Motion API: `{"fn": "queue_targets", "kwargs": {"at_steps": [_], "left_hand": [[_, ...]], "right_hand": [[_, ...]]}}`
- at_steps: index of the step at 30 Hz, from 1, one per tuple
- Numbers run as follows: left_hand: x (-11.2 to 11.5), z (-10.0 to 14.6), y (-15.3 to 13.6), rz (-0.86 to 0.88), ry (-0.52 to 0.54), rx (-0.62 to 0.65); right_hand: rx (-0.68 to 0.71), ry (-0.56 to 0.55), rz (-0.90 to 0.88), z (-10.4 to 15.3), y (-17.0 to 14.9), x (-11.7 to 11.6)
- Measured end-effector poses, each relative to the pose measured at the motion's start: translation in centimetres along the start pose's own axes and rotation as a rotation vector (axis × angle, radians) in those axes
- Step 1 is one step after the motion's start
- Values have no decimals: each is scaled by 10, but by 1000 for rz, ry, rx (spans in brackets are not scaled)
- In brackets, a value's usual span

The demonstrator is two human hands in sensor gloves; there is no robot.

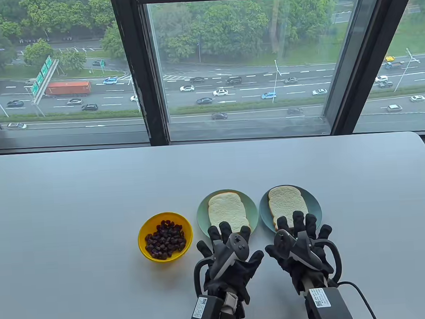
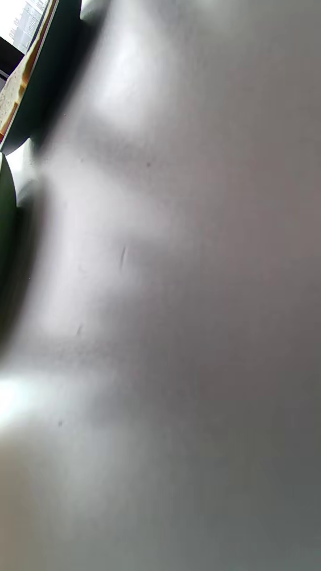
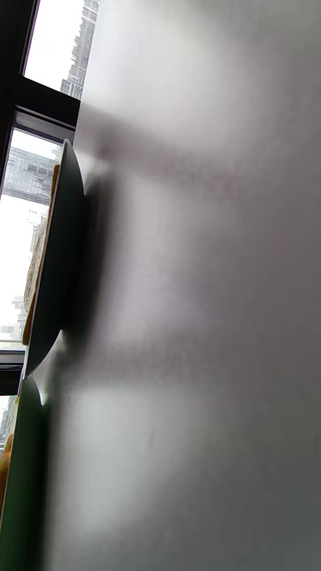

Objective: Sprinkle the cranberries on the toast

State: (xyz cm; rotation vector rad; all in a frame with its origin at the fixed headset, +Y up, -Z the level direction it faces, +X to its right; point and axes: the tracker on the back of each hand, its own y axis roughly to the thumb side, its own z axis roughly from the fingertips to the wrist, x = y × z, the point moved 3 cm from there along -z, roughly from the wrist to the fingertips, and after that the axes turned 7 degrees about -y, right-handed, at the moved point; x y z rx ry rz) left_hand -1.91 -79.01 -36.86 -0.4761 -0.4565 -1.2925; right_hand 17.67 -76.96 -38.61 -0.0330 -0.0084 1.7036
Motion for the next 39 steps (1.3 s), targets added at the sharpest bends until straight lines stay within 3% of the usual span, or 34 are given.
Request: {"fn": "queue_targets", "kwargs": {"at_steps": [9, 22, 32, 35, 39], "left_hand": [[0, -2, -3, 6, -12, -22], [-17, 5, -16, 25, 84, -67], [-50, 4, -56, 135, 146, -180], [-60, 3, -75, 256, 114, -228], [-70, 2, -107, 317, 155, -312]], "right_hand": [[-3, 11, 28, 1, -1, 0], [-5, -1, 38, 1, -2, 2], [-2, -9, 54, 0, -3, 3], [-2, -14, 65, 0, -4, 4], [-16, -2, 56, 0, -9, 2]]}}
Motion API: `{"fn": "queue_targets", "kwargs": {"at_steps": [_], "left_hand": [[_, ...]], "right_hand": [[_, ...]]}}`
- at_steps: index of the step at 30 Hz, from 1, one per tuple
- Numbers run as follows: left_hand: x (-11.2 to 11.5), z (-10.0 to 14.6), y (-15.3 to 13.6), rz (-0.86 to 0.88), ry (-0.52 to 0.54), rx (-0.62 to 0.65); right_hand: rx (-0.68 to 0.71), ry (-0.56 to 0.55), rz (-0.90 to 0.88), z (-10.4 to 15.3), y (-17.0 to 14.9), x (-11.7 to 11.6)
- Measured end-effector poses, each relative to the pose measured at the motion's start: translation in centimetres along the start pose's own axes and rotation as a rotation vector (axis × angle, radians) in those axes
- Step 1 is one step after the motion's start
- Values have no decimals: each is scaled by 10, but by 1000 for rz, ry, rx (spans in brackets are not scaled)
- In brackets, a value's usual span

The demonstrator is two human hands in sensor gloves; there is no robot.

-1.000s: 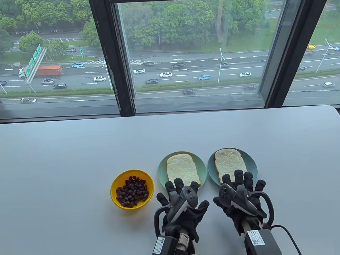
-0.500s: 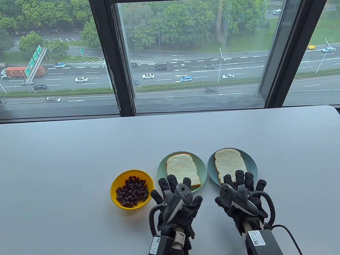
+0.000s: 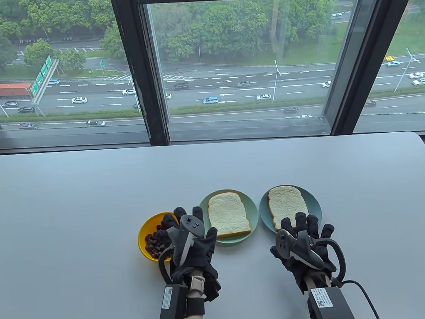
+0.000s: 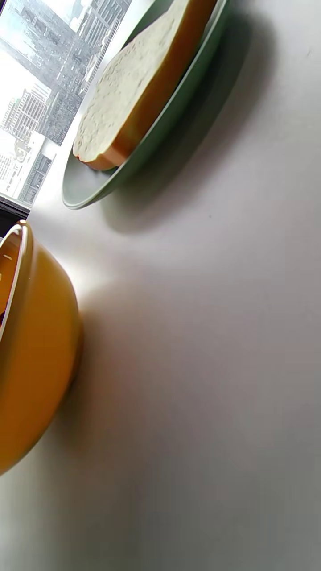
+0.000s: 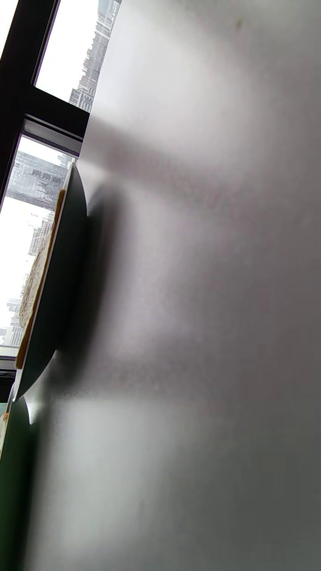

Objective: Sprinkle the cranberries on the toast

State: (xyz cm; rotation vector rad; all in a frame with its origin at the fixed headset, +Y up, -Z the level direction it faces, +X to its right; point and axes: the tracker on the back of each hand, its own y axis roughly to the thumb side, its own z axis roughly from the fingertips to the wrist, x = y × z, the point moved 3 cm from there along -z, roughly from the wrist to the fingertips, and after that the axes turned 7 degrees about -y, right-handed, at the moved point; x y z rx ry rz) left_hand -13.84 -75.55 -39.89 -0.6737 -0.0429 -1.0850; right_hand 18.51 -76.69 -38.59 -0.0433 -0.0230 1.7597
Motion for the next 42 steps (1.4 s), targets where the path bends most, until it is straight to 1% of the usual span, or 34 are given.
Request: {"fn": "queue_targets", "kwargs": {"at_steps": [6, 9, 12, 16, 18, 22, 25, 29, 34, 37, 42], "left_hand": [[-14, -18, -36, 133, -46, -125], [-18, -25, -49, 199, -77, -158], [-16, -30, -62, 241, -108, -230], [-10, -35, -72, 298, -149, -278], [-10, -36, -73, 314, -150, -284], [-13, -35, -77, 261, -103, -341], [-13, -35, -80, 262, -87, -371], [-15, -33, -84, 220, -53, -415], [-20, -29, -88, 222, -7, -462], [-20, -28, -93, 282, -18, -455], [-18, -27, -109, 497, -61, -429]], "right_hand": [[-3, 7, -3, 0, -1, -1], [-1, 8, -4, 0, 0, -1], [0, 11, -8, -1, 1, -1], [2, 14, -5, -1, 1, -1], [1, 17, -10, -1, 1, -1], [0, 20, -17, -2, 2, -1], [2, 21, -20, -2, 2, -1], [3, 26, -18, -2, 3, -2], [1, 27, -20, -2, 3, -2], [0, 28, -22, -2, 3, -2], [0, 31, -25, -3, 3, -2]]}}
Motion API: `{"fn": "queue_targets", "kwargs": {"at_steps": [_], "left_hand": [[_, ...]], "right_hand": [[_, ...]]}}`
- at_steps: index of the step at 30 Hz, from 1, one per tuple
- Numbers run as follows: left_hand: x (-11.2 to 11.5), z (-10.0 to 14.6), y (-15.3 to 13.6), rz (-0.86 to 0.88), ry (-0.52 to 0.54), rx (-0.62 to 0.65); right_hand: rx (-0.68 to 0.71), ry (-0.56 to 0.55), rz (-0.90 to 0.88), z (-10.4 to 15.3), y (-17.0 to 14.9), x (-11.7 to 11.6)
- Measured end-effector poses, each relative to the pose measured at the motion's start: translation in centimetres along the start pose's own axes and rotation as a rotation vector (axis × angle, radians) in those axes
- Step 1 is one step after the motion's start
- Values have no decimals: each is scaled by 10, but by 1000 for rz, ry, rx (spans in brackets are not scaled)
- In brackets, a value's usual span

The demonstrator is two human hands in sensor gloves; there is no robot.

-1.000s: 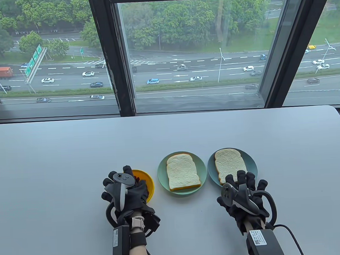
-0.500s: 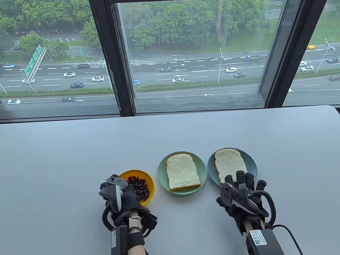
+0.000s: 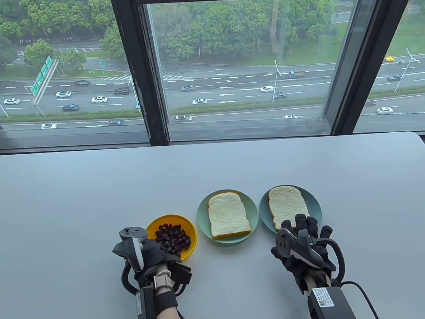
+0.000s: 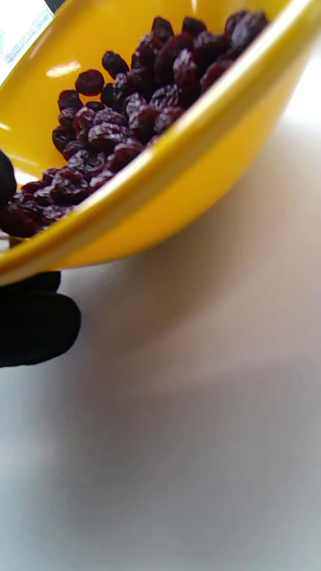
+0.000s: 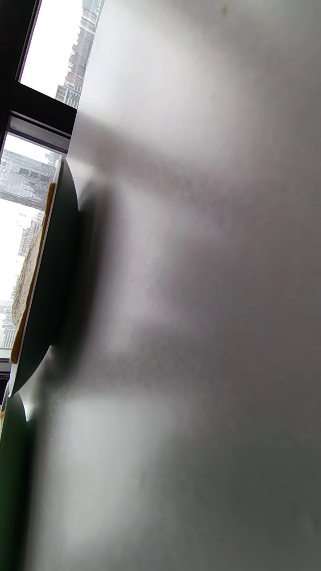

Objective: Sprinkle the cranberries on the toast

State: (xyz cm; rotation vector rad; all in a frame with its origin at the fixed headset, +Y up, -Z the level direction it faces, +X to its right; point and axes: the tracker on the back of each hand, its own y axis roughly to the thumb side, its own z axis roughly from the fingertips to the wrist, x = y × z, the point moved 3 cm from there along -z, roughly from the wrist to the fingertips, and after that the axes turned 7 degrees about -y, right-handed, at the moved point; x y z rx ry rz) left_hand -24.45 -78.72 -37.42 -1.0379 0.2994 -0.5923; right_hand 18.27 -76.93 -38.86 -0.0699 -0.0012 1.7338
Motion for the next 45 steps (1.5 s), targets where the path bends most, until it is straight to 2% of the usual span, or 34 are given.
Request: {"fn": "queue_targets", "kwargs": {"at_steps": [2, 8, 13, 18, 24, 32, 38, 45], "left_hand": [[1, -4, -4, 63, -57, 13], [2, -6, -4, 73, -63, 36], [3, -10, -9, 248, -155, 121], [-6, -4, -13, 338, -164, 194], [-13, 4, -9, 447, -305, 332], [-10, 25, -9, 342, -485, 498], [15, 50, -6, 225, -664, 583], [44, 70, 1, 127, -738, 644]], "right_hand": [[0, 0, -1, 0, 0, 0], [0, -1, -4, 0, 0, 0], [0, -5, -12, 0, -1, 0], [1, -10, -24, -1, -1, 1], [2, -14, -22, -2, 0, 1], [-11, -17, -22, -2, -6, -1], [-19, -17, -26, 0, -8, -3], [-26, -23, -36, -2, -13, 0]]}}
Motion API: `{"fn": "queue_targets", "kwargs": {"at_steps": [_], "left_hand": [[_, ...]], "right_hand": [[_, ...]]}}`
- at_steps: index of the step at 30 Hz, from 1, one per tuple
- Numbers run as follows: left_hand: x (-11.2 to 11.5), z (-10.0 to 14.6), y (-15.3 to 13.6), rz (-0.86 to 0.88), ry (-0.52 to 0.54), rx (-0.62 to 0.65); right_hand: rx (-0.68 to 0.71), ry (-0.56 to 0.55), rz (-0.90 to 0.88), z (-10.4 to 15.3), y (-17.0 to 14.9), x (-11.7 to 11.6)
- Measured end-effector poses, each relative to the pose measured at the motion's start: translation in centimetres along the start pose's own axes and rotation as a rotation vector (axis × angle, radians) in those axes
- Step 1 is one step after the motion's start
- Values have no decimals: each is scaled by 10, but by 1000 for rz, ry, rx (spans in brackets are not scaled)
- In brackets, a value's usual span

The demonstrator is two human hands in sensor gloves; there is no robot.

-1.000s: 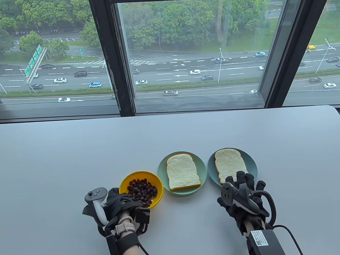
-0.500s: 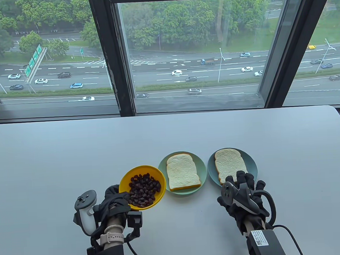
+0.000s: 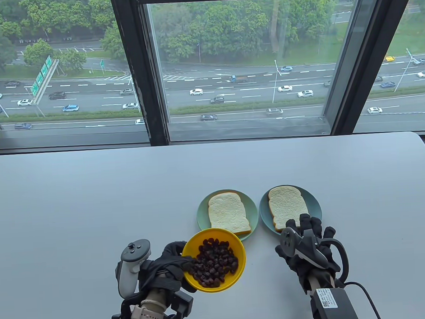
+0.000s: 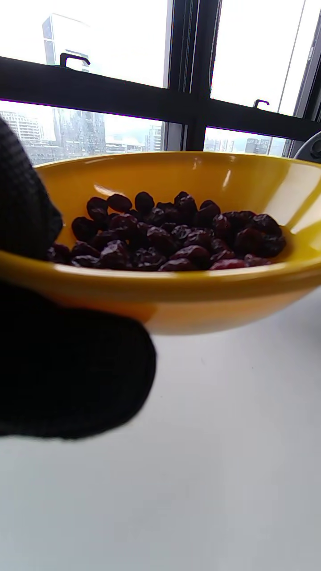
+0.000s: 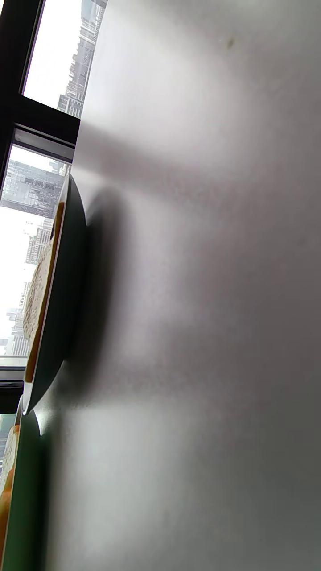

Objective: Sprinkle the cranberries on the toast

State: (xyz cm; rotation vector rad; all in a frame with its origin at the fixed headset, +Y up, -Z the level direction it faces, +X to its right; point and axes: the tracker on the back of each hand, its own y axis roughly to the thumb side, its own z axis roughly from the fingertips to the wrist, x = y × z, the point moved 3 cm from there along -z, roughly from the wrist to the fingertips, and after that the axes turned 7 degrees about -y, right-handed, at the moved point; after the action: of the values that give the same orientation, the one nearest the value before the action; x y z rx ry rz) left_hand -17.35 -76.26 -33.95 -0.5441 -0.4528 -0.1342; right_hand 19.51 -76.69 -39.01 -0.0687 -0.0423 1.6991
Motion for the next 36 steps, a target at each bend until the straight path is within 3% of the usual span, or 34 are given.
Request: {"fn": "queue_targets", "kwargs": {"at_steps": [6, 13, 17, 23, 28, 32, 36], "left_hand": [[11, -6, -7, -31, -26, -44], [16, -10, -12, -24, -40, -69], [19, -10, -12, 0, -52, -56], [19, -8, -11, 7, -47, -60], [19, -6, -11, 24, -42, -58], [18, -3, -11, 16, -32, -61], [20, -5, -11, -3, -22, -72]], "right_hand": [[-2, -3, -102, 0, -3, 8], [91, -76, -375, 2, 19, 49], [248, -118, -503, 11, 53, 81], [546, -131, -406, 43, 124, 117], [714, 31, -241, 73, 178, 109], [721, 60, -110, 79, 193, 97], [720, 115, -111, 78, 193, 89]]}}
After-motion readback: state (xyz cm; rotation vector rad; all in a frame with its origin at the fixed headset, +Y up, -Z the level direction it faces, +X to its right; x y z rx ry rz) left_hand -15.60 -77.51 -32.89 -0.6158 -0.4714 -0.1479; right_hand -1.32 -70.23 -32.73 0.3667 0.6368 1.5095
